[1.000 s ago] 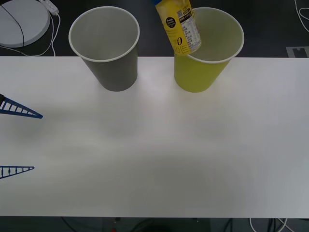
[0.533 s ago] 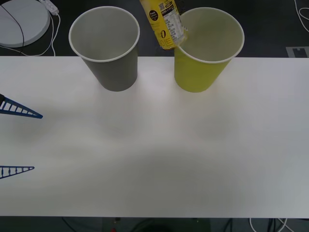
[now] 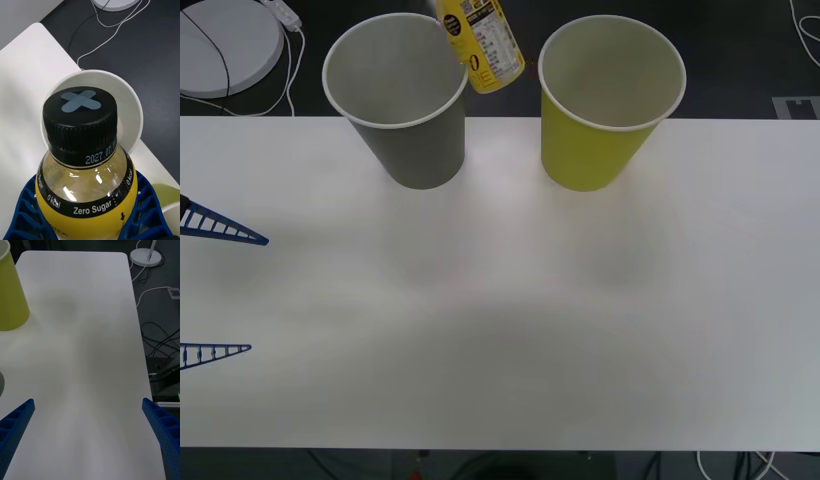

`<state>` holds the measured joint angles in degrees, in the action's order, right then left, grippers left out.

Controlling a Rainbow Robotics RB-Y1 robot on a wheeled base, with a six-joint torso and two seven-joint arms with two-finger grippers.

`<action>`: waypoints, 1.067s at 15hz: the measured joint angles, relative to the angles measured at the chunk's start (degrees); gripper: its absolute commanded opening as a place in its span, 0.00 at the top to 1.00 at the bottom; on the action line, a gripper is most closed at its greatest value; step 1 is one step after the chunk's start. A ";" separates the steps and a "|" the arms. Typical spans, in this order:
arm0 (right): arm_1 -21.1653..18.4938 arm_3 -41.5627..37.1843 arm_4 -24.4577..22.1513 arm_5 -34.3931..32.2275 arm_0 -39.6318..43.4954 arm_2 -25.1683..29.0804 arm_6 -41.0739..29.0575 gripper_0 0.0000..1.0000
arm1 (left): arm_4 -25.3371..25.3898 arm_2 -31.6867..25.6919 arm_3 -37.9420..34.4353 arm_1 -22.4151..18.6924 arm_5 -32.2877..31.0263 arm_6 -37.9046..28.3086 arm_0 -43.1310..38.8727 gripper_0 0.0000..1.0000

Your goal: Put the can into the green bin and the plastic bottle into the gray bin

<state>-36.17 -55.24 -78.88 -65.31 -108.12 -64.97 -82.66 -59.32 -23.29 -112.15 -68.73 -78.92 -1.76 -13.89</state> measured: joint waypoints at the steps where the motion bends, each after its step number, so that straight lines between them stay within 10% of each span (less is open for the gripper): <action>1: 1.61 2.28 0.02 0.00 -0.74 -0.42 -0.01 1.00 | 0.00 0.00 0.00 0.00 0.00 0.00 0.00 0.00; 16: 18.07 20.95 -0.03 7.31 -6.52 -6.81 0.02 1.00 | 0.00 0.00 0.00 0.00 0.00 0.00 0.00 0.00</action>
<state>-18.10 -34.29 -78.91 -58.00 -114.63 -71.78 -82.65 -59.32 -23.29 -112.15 -68.73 -78.92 -1.76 -13.89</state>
